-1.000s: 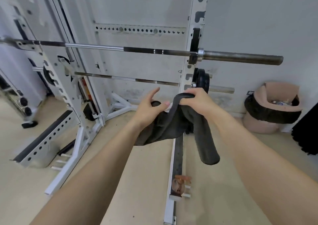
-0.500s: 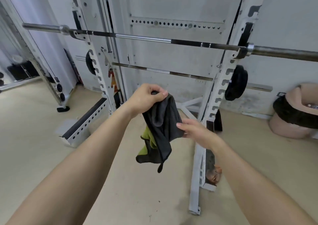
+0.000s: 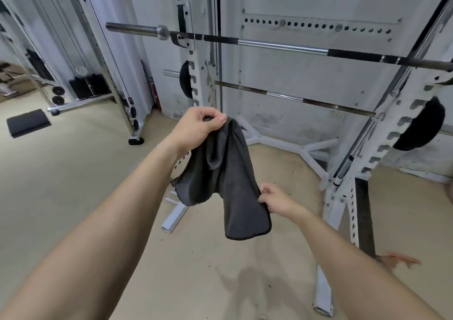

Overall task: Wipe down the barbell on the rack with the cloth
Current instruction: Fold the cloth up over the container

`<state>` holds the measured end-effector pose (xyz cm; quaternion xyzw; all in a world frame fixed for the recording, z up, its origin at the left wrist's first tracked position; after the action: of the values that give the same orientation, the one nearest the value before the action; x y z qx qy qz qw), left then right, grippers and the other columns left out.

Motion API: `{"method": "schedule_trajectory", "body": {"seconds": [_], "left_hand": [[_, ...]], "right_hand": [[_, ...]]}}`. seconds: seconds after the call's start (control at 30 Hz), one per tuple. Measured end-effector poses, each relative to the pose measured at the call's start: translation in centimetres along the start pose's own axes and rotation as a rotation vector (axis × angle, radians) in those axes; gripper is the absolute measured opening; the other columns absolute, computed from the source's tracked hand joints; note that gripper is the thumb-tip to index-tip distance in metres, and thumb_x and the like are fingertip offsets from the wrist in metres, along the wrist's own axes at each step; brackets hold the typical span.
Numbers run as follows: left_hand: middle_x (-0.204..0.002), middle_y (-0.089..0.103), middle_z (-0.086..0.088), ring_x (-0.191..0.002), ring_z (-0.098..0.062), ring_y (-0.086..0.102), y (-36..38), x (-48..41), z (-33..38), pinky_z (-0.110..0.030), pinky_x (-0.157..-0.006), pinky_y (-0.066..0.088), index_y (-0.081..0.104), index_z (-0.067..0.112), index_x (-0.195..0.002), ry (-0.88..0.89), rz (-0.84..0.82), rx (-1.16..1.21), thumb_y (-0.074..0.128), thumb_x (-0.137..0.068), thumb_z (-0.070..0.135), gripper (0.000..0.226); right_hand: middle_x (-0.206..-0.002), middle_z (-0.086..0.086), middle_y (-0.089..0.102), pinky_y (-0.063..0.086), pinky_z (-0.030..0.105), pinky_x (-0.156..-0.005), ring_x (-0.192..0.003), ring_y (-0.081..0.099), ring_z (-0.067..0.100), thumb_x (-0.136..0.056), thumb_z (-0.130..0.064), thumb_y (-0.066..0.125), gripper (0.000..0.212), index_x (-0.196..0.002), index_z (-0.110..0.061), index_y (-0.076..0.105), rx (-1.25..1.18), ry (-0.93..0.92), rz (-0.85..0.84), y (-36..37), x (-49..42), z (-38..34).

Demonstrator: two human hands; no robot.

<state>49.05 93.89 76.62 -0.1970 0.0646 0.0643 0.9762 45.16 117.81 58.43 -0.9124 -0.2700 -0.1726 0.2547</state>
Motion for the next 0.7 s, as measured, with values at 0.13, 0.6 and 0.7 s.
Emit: {"method": "schedule_trajectory", "body": {"seconds": [0.13,0.6,0.7], "left_hand": [[-0.079,0.072,0.008,-0.076,-0.006,0.066,-4.0,-2.3,-3.4,-0.023,-0.079,0.051,0.074,0.016,-0.081,-0.061,0.193,0.067,0.064,-0.097,0.028,0.023],[-0.089,0.062,-0.003,-0.088,-0.018,0.058,-17.2,-15.7,-18.8,-0.026,-0.076,0.043,0.065,0.009,-0.091,-0.616,0.447,-0.106,0.074,-0.089,0.016,0.011],[-0.091,0.066,-0.004,-0.081,-0.017,0.061,-17.0,-18.0,-20.4,-0.025,-0.069,0.048,0.071,0.010,-0.098,-0.655,0.431,0.030,0.075,-0.087,0.015,0.013]], "right_hand": [[-0.093,0.000,0.061,0.048,0.032,-0.078,-0.087,0.056,0.019,-0.107,-0.041,0.038,0.036,-0.106,-0.013,0.062,-0.026,0.055,-0.020,2.7,-5.0,-1.7],[-0.098,0.007,0.074,0.051,0.031,-0.068,-0.087,0.066,0.022,-0.085,-0.032,0.080,0.022,-0.093,-0.015,0.070,-0.322,0.087,0.120,0.7,-24.9,-16.1],[-0.099,0.011,0.075,0.055,0.030,-0.071,-0.086,0.069,0.020,-0.091,-0.004,0.070,0.013,-0.104,-0.006,0.074,-0.417,-0.001,-0.084,1.7,-27.7,-20.8]]}}
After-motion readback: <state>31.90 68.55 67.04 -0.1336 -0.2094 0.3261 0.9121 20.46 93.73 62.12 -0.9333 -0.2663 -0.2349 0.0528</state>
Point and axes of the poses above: each hand's wrist, its own x-axis away from the middle knuckle, its own y-axis out of the palm, z = x × y, the point moved 1 cm from there along -x, towards the middle knuckle
